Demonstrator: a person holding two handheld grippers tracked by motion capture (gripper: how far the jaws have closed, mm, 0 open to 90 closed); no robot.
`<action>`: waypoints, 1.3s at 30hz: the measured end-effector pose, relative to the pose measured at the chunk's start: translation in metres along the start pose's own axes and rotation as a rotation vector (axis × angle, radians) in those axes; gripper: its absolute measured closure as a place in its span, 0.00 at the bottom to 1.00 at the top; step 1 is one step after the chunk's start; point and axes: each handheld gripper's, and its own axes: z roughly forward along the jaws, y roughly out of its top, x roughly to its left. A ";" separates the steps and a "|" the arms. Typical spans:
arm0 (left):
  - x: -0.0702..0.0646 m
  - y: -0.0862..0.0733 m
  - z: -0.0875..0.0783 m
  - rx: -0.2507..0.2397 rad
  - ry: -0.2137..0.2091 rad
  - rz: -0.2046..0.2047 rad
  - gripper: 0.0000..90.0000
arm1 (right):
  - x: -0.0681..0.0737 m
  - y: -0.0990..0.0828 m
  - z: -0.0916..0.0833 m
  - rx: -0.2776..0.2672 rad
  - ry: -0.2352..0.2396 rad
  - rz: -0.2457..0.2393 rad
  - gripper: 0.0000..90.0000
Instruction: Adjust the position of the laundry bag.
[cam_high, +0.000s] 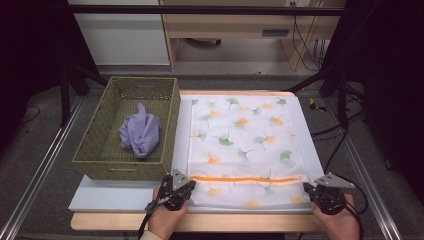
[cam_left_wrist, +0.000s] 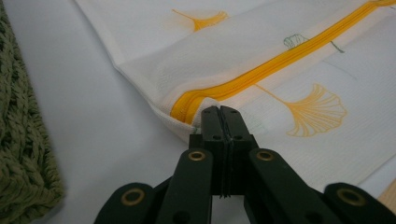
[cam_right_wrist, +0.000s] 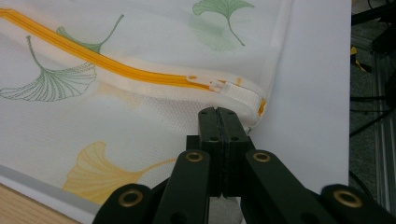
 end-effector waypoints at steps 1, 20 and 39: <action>0.000 0.000 0.000 0.002 0.000 0.002 0.99 | 0.000 0.000 0.000 0.001 0.000 0.002 1.00; -0.016 0.013 -0.013 -0.157 0.014 0.015 0.37 | -0.002 0.003 -0.009 -0.121 -0.016 0.044 0.60; -0.024 0.034 -0.003 -0.182 -0.068 0.007 0.11 | -0.025 0.034 -0.011 -0.259 -0.050 0.109 0.21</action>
